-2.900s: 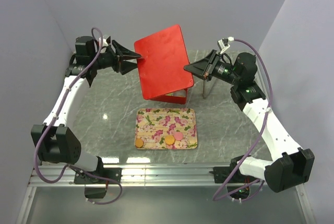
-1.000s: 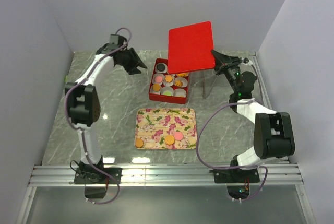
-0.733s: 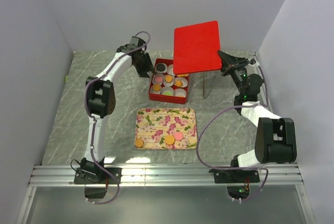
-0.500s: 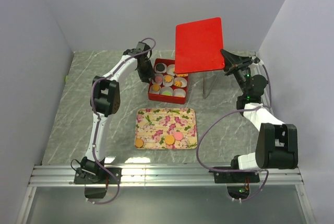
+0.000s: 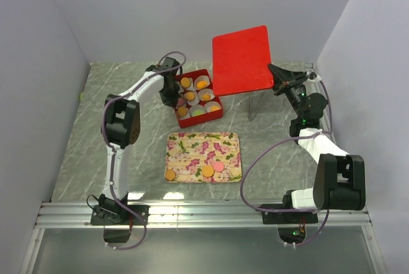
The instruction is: Pack the cookies
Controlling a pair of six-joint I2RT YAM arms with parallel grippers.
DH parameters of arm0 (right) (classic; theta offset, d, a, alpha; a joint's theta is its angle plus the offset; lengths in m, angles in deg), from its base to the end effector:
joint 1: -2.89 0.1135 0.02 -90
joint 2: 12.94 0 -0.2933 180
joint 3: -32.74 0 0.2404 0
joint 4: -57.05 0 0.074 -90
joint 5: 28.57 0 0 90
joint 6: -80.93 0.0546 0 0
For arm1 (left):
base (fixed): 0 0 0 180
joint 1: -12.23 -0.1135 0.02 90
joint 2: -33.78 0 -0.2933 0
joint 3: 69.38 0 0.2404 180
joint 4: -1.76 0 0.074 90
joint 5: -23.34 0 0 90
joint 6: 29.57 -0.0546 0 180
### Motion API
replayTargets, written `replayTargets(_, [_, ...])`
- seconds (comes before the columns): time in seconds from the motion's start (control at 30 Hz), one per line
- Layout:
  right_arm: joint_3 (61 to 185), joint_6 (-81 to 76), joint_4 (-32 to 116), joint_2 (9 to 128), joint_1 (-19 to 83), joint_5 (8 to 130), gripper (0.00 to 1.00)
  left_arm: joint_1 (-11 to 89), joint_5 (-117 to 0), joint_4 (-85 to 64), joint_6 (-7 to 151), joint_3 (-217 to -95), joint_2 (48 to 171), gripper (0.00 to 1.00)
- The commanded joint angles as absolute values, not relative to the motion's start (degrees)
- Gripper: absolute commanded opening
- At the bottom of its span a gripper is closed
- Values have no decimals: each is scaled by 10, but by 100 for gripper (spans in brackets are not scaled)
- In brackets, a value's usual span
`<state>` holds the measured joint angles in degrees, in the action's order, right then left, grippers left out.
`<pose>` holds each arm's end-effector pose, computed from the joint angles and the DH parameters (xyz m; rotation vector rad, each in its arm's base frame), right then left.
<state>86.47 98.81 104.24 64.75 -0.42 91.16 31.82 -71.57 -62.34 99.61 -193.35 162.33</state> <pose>0.2898 0.0104 0.3503 0.8107 1.2175 1.8490 0.4624 -0.1596 0.2041 -0.4936 2.7277 -0.1525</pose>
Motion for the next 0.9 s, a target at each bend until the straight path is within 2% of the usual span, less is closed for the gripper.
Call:
replayTargets(0.0, [871, 985, 1088, 640, 8, 924, 0, 316, -739, -645, 1020, -1864, 1560, 4])
replayTargets(0.17, [889, 983, 1088, 662, 17, 929, 0, 317, -756, -654, 1038, -1823, 1516, 10])
replayTargets(0.27, [907, 976, 1085, 693, 26, 939, 0, 318, -752, -652, 1045, -1804, 1493, 21])
replayTargets(0.3, [914, 975, 1083, 704, 50, 943, 0, 317, -749, -652, 1048, -1803, 1483, 30])
replayTargets(0.37, [933, 978, 1095, 739, 62, 953, 0, 317, -744, -658, 1055, -1810, 1474, 38])
replayTargets(0.4, [938, 980, 1106, 750, 70, 954, 0, 317, -743, -660, 1057, -1821, 1465, 46])
replayTargets(0.5, [961, 985, 1120, 794, 90, 961, 0, 317, -752, -684, 1060, -1862, 1454, 56])
replayTargets(0.67, [1019, 1014, 1183, 888, 123, 995, 0, 309, -783, -732, 1065, -1899, 1426, 60])
replayTargets(0.87, [1054, 1071, 1263, 978, 147, 1008, 0, 266, -783, -692, 1075, -1768, 1328, 57])
